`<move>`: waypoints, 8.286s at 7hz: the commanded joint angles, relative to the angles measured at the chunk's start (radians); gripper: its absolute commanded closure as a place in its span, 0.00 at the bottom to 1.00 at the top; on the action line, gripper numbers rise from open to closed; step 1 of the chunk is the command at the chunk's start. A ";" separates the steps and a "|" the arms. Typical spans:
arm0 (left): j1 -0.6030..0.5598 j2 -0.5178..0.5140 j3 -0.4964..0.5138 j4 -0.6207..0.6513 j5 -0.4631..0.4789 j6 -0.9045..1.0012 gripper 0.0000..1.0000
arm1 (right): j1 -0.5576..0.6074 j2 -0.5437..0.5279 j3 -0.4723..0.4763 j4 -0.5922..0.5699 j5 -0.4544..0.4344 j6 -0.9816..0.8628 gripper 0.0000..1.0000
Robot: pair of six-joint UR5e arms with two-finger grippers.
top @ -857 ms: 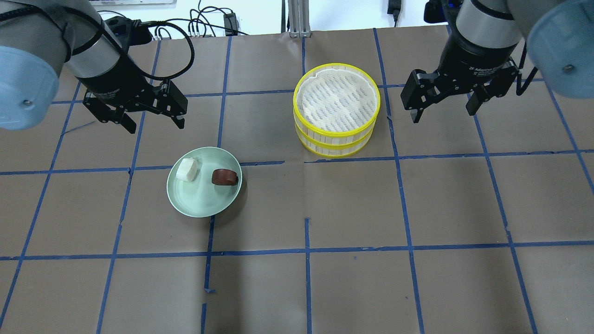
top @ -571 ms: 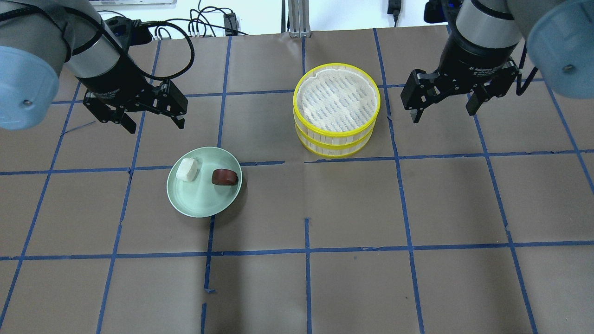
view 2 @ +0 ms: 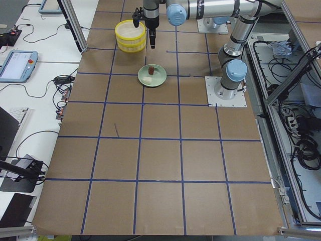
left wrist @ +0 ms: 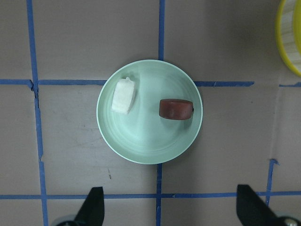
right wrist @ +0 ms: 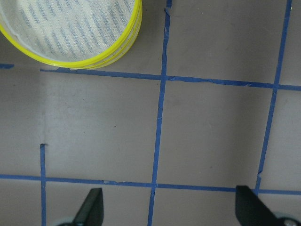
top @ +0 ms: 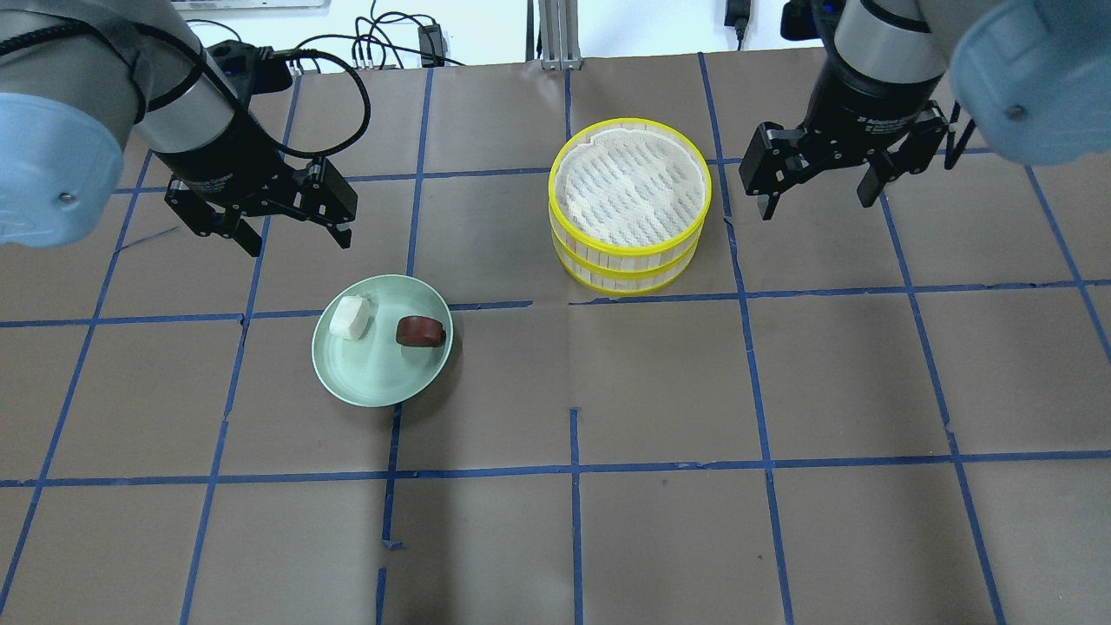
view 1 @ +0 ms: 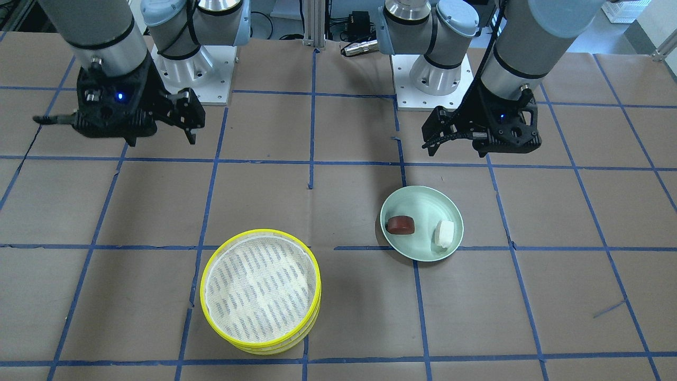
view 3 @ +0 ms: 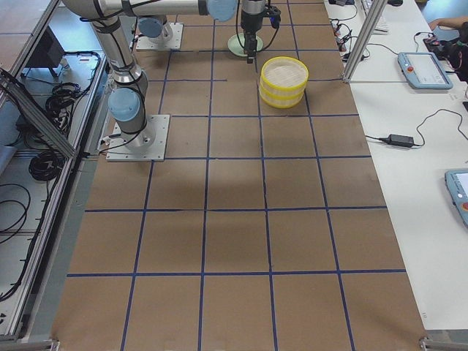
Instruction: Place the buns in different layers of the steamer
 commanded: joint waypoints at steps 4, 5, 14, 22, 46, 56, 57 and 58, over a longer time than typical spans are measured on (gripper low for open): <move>0.005 -0.173 -0.254 0.408 0.036 0.098 0.00 | 0.039 0.369 -0.135 -0.282 0.016 0.025 0.00; 0.010 -0.245 -0.255 0.483 0.063 0.162 0.00 | 0.038 0.410 -0.122 -0.331 0.015 0.024 0.01; 0.080 -0.337 -0.254 0.544 0.061 0.225 0.95 | 0.038 0.427 -0.044 -0.431 0.007 0.008 0.90; -0.194 -0.282 0.004 0.441 -0.116 -0.320 0.99 | -0.320 0.364 -0.076 -0.352 -0.010 -0.363 0.91; -0.086 -0.351 -0.232 0.617 0.058 -0.033 0.00 | 0.071 0.323 -0.044 -0.310 -0.042 0.316 0.88; -0.085 -0.347 -0.251 0.617 0.047 -0.098 0.68 | 0.075 0.383 -0.010 -0.409 -0.056 0.297 0.86; -0.085 -0.347 -0.248 0.620 0.044 -0.101 0.78 | 0.073 0.381 -0.010 -0.406 -0.074 0.289 0.85; -0.085 -0.338 -0.246 0.627 0.050 -0.101 0.87 | 0.073 0.381 -0.009 -0.406 -0.077 0.287 0.85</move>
